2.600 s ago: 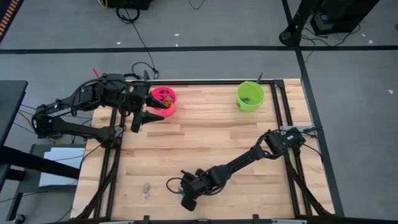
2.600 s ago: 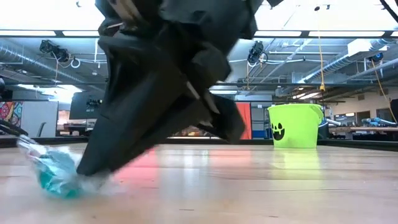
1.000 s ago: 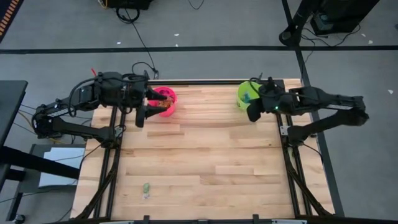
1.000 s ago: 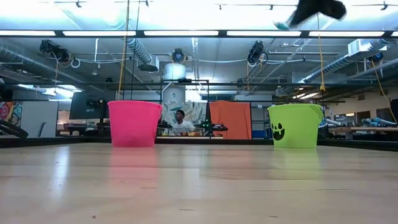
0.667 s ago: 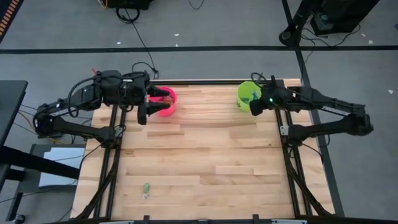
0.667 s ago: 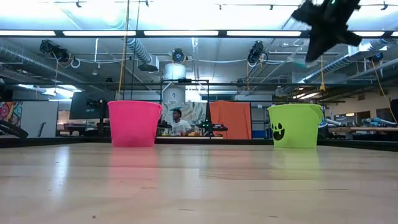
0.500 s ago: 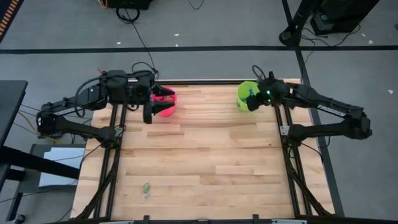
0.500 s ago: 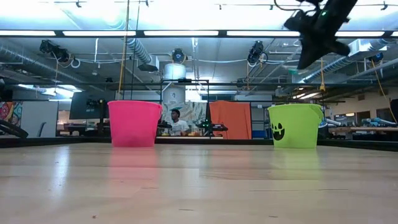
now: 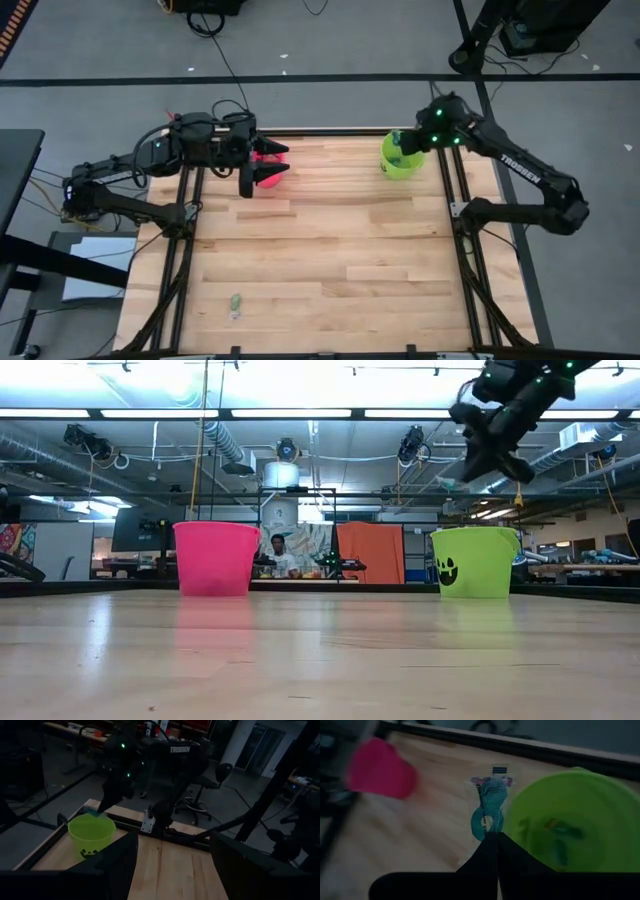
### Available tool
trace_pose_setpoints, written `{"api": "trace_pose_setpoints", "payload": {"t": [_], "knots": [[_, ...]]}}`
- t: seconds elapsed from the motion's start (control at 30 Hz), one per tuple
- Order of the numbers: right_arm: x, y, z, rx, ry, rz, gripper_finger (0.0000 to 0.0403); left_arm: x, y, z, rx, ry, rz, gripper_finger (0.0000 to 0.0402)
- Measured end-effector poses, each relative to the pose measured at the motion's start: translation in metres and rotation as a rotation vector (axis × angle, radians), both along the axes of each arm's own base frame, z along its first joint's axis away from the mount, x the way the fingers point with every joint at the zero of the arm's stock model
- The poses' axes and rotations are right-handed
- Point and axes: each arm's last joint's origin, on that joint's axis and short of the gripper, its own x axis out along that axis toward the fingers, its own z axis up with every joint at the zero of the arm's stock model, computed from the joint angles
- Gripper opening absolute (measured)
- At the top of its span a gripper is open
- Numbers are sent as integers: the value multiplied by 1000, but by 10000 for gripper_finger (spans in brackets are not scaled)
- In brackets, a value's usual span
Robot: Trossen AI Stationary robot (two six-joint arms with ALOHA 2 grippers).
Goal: Sort candy by brand, put in halloween buckets
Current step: Put the blue candy into the green bucket
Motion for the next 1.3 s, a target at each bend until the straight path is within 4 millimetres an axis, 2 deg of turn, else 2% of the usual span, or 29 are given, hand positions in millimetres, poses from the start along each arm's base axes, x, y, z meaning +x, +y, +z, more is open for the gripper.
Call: {"api": "trace_pose_setpoints", "payload": {"t": [0.13,0.4,0.6,0.73,0.83,0.93,1.13,1.3], "knots": [[-16,-8,3,89,-135,77,2,-1,0,1,1,-3,0,252],[-44,-16,14,258,-514,313,1,-1,0,0,2,-1,1,252],[-61,-17,21,270,-750,505,1,-1,1,0,7,0,24,252],[-64,-17,21,228,-790,558,1,-1,1,0,10,0,44,252],[-64,-18,14,220,-775,546,0,-1,2,0,12,0,62,252],[-64,-19,0,230,-693,454,0,-1,2,1,13,-2,70,252],[-69,-22,-29,172,-253,65,0,-1,3,1,18,-8,104,252],[-65,-21,-33,52,-64,-67,0,-1,3,3,19,-25,117,252]]}}
